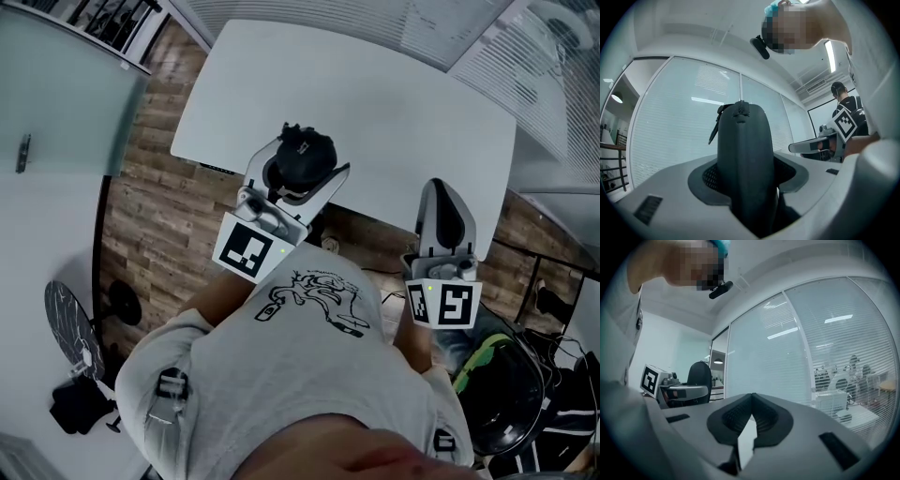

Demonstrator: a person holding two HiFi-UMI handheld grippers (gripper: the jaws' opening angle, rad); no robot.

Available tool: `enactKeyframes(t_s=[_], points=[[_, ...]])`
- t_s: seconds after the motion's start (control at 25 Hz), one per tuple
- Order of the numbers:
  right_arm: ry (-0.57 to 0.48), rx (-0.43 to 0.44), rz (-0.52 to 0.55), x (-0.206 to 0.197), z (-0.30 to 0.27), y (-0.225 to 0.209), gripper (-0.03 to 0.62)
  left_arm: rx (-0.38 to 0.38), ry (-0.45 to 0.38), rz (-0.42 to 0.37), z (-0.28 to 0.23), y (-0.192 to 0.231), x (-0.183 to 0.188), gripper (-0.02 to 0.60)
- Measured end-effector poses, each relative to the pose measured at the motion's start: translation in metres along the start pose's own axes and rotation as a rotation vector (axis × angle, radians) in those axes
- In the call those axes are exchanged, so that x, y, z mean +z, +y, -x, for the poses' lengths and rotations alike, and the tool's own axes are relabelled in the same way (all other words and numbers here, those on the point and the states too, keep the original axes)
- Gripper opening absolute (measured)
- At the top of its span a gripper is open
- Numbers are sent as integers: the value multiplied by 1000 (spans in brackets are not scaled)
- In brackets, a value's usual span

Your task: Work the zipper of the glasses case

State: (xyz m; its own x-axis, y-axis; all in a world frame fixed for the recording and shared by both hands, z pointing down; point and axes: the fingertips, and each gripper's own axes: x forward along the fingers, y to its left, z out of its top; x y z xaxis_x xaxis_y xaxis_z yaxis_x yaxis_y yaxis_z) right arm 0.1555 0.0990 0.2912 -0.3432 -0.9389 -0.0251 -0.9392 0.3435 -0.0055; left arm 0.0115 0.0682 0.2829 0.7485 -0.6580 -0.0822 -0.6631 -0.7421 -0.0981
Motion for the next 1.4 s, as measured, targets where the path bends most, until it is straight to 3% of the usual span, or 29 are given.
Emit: enactKeyframes(t_s=[0.64, 0.96, 1.4], points=[[-17, -12, 45, 21, -132, -14, 5, -39, -30, -10, -69, 114, -2, 253], [-29, -31, 46, 21, -177, -16, 5, -70, -46, -18, -91, 151, -7, 253], [-25, 19, 35, 12, -224, -39, 5, -76, -18, -11, -132, 172, -33, 253]])
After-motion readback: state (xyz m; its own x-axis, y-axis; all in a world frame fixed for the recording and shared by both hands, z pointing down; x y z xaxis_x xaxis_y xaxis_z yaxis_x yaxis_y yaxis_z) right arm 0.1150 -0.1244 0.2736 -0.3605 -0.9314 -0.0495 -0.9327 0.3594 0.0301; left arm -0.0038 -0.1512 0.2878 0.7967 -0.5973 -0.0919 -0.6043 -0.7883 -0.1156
